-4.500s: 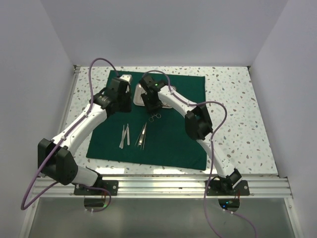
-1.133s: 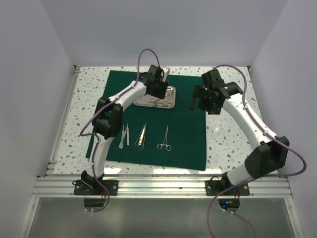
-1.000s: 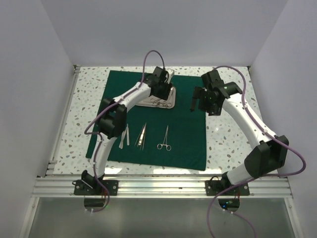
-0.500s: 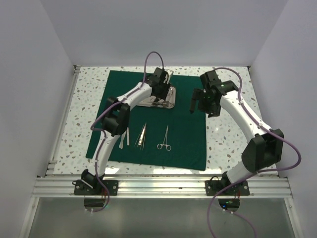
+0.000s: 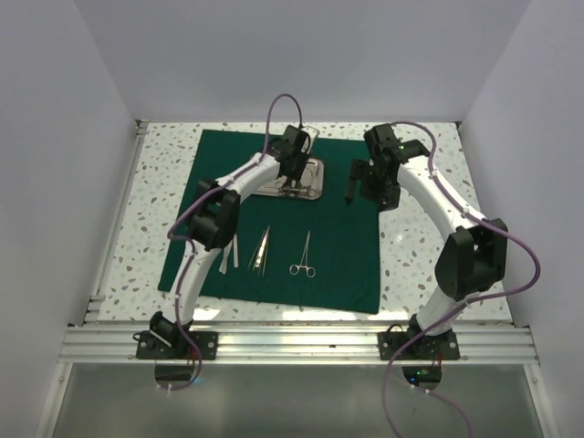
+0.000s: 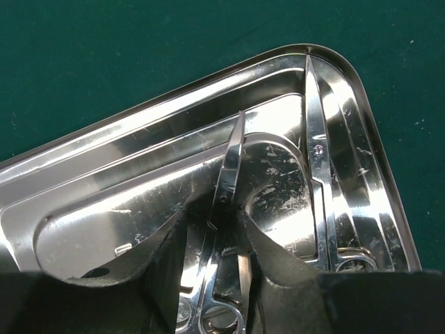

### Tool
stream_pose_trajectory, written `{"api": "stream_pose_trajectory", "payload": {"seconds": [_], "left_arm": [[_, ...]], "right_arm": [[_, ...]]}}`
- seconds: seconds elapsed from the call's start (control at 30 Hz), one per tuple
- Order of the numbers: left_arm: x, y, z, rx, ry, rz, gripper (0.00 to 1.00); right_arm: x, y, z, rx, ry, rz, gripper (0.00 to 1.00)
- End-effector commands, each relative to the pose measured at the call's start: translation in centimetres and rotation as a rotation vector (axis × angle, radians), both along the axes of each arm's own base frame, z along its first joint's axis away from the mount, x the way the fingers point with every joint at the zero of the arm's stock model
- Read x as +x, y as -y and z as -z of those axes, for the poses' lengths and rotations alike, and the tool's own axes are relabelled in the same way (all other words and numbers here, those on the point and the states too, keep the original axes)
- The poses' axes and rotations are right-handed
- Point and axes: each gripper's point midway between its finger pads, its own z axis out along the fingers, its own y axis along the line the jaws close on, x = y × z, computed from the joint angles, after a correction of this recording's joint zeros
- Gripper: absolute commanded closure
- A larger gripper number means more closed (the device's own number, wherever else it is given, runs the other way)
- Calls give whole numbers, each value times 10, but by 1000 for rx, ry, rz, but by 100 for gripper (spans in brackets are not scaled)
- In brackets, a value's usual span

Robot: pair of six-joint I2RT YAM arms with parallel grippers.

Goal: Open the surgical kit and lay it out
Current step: Pick up the medical item from the container.

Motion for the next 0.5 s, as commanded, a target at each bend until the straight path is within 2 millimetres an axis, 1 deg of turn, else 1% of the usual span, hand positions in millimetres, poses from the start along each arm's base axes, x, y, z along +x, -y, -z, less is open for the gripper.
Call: {"api": "stream_pose_trajectory", "payload": {"seconds": [0.0,0.07,0.13,0.2,0.3,0.47], "left_arm": [[-22,-28,46,116,-115,-4,66],[-25,-28,54,110,-140,-2,67],[-28,-34,61,102,-173,-13,68],[-29,-45,68,103,-198,-39,68],[-29,-54,74,94,-223,-55,69],[-37,-59,87,75,-279,-35,73]], "right_arm": [[8,-5,-10,27,19,-29,12],[10,-4,-10,30,21,-25,12],[11,-4,-9,29,22,-22,12],[11,-2,-9,29,23,-17,12],[10,1,-8,29,23,-10,12],[7,7,-7,30,23,5,12]]}}
